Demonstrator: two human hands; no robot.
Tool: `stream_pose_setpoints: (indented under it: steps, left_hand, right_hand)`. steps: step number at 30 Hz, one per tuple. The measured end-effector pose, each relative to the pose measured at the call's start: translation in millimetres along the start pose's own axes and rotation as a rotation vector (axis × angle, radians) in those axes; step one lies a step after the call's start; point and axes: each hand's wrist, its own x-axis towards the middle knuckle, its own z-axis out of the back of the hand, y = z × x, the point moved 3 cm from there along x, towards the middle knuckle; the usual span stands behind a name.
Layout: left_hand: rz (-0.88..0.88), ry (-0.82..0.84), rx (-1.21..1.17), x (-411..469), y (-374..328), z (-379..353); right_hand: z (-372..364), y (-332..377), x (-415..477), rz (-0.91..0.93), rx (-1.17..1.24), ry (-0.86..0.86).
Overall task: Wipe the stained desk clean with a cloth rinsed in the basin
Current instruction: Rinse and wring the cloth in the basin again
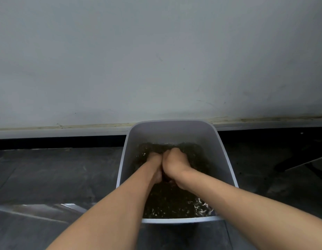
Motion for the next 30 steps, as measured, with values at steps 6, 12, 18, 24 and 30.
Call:
stream_pose_setpoints:
  steps: [6, 12, 18, 24, 30]
  left_hand:
    - [-0.068, 0.173, 0.184, -13.2, -6.1, -8.2]
    - [-0.052, 0.196, 0.025, -19.1, -21.8, 8.3]
    - [-0.034, 0.110, 0.025, -15.9, -11.0, 1.1]
    - [-0.024, 0.086, -0.003, -4.3, 4.5, -3.9]
    - [-0.124, -0.230, 0.224, 12.0, 6.9, 4.1]
  right_hand:
    - [30.9, -8.0, 13.0, 0.054, -0.149, -0.200]
    - [41.4, -9.9, 19.3, -0.036, 0.092, 0.096]
    - [45.5, -5.5, 11.8, -0.043, 0.273, 0.126]
    - [39.0, -8.9, 17.2, -0.018, 0.169, 0.017]
    - [30.4, -13.3, 16.9, 0.094, -0.530, 0.062]
